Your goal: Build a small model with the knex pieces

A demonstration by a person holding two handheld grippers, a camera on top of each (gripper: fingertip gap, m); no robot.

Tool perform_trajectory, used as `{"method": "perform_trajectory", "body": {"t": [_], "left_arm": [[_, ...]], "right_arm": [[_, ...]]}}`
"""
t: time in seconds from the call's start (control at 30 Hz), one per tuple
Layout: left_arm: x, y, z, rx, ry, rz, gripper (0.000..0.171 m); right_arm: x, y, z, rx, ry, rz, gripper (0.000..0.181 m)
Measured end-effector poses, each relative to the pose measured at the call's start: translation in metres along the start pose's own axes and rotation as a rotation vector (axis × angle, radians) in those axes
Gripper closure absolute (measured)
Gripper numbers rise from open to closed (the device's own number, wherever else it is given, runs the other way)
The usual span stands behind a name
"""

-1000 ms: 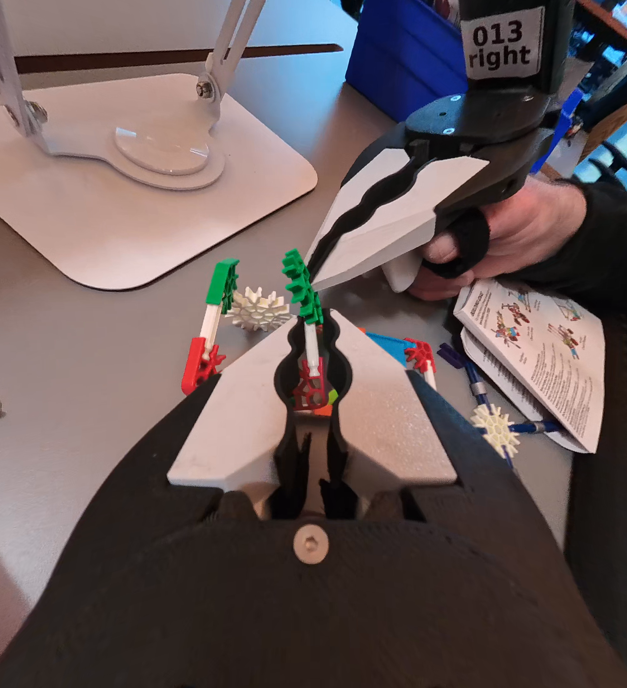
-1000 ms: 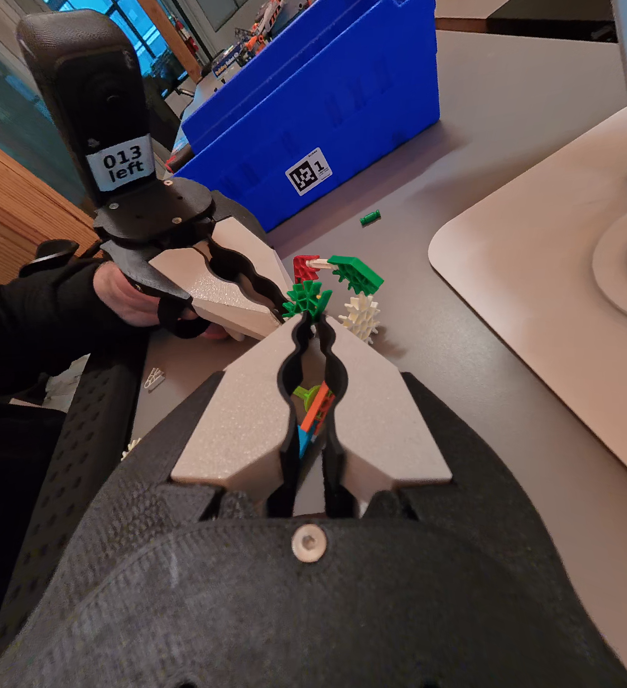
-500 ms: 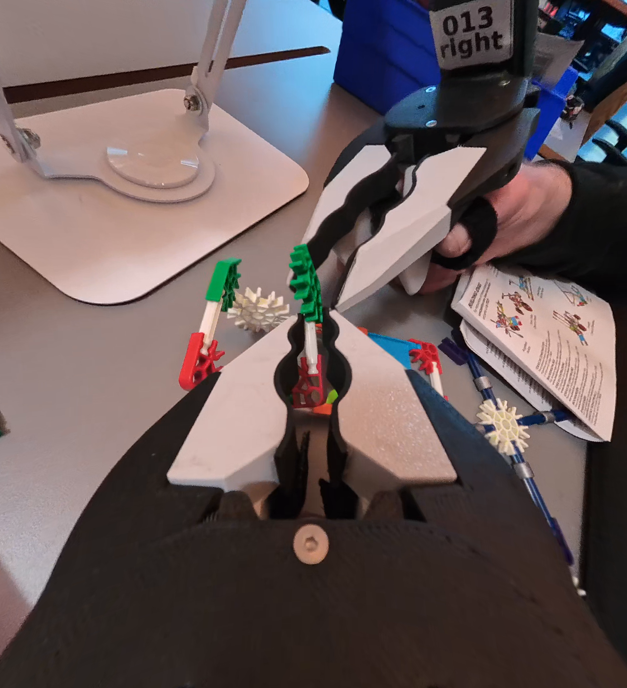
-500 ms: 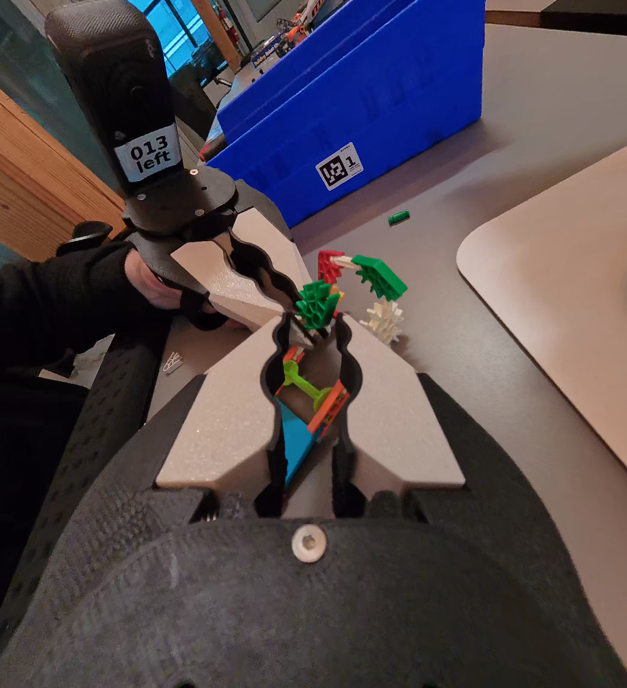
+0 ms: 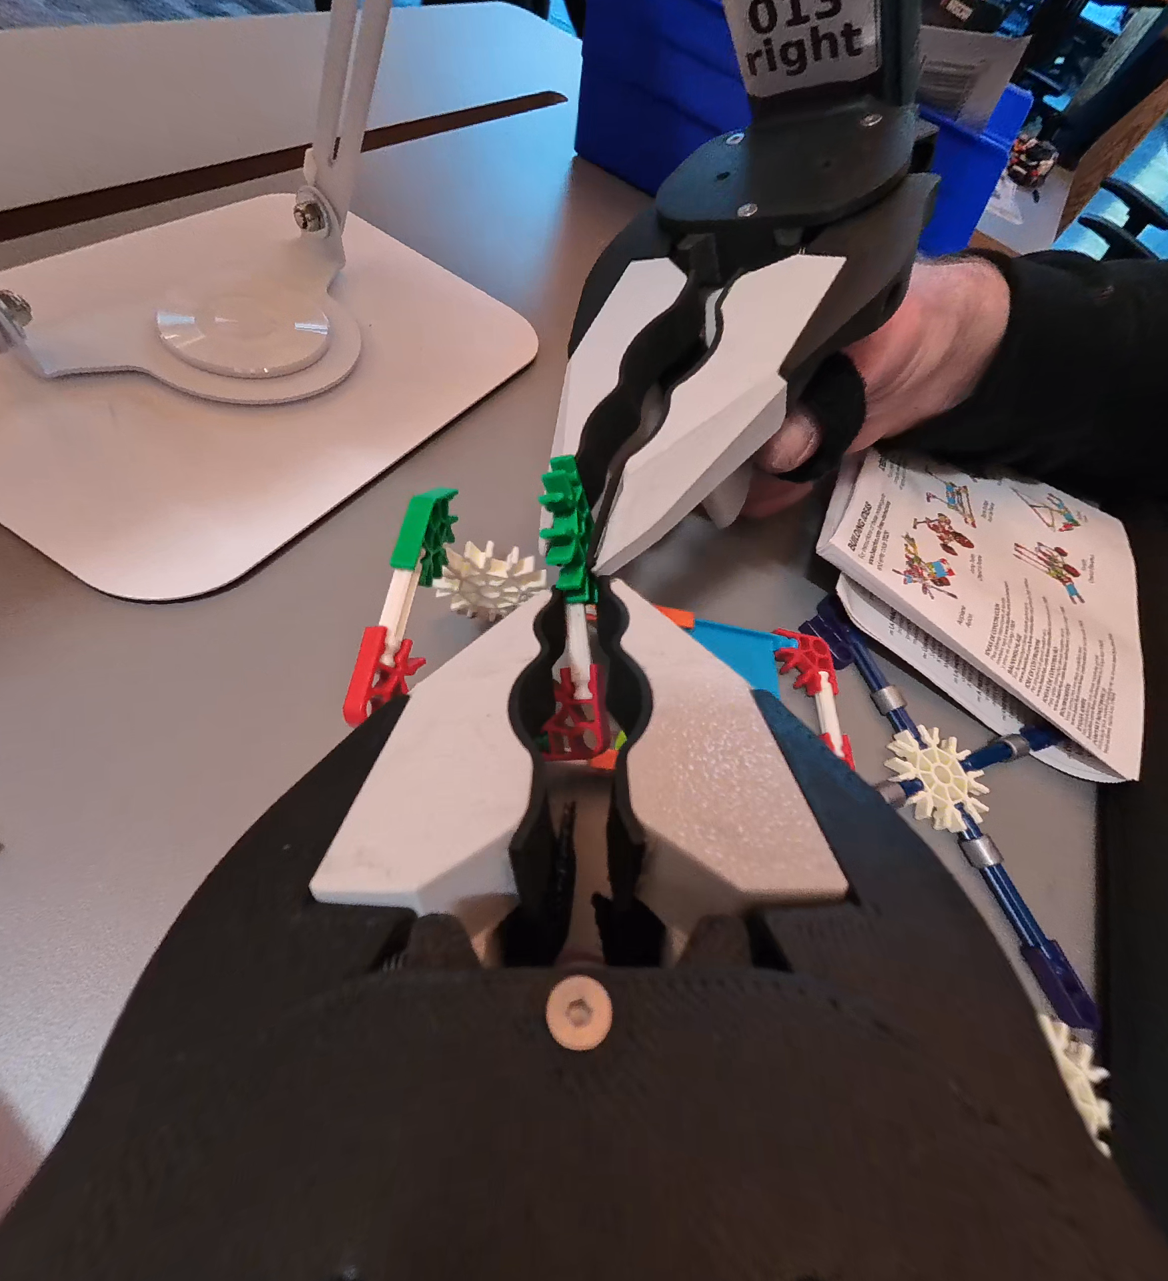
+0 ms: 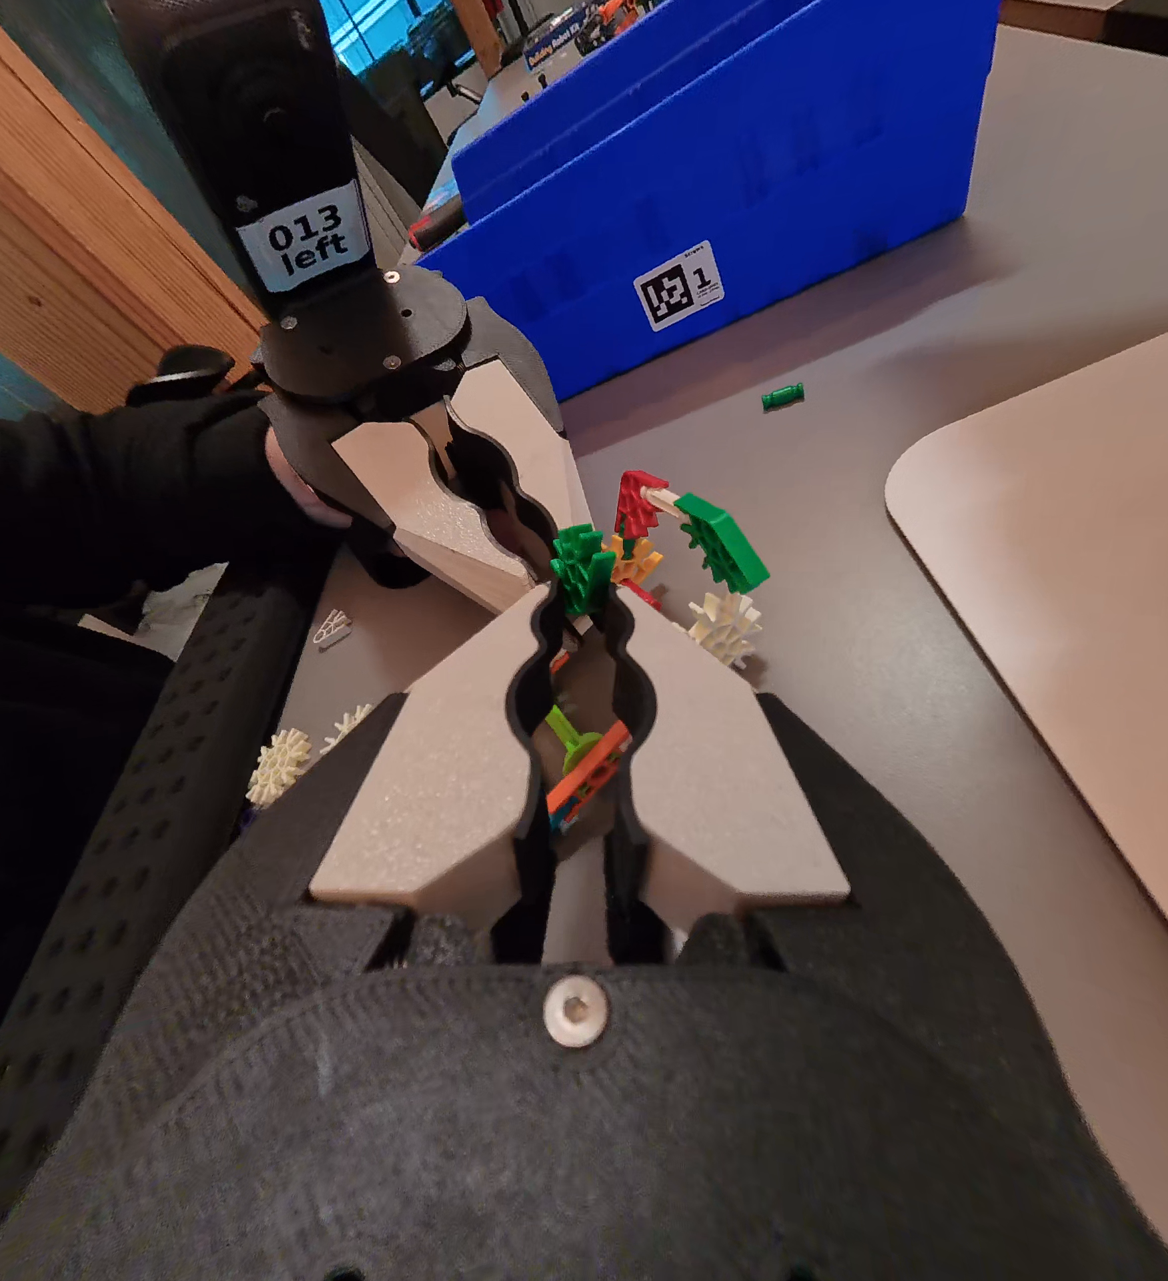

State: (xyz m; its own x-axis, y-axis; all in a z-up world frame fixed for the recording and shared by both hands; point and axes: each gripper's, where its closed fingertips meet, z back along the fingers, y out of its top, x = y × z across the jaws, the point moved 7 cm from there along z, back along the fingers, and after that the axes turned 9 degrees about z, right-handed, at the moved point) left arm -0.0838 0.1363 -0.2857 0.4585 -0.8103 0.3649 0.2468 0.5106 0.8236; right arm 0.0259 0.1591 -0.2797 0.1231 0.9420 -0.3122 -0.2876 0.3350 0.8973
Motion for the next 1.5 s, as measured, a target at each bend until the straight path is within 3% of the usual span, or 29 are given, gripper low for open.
{"method": "perform_trajectory", "body": {"t": [0.8, 0.93, 1.03, 1.5], "left_arm": [[0.0047, 0.0004, -0.0014, 0.007, 0.033, -0.196, 0.167], [0.0007, -0.0017, 0.0001, -0.018, 0.011, -0.132, 0.165], [0.0021, -0.0030, 0.0010, -0.019, 0.062, -0.164, 0.164], [-0.0007, -0.0051, 0.0051, -0.031, 0.029, -0.111, 0.166]], "right_arm": [[0.0026, -0.0013, 0.0017, 0.003, 0.078, -0.070, 0.175], [0.0008, -0.0021, -0.0009, -0.014, 0.061, -0.049, 0.175], [0.0015, -0.0025, -0.0010, -0.017, 0.053, -0.052, 0.175], [0.0012, -0.0031, -0.0039, -0.034, 0.020, -0.031, 0.172]]}}
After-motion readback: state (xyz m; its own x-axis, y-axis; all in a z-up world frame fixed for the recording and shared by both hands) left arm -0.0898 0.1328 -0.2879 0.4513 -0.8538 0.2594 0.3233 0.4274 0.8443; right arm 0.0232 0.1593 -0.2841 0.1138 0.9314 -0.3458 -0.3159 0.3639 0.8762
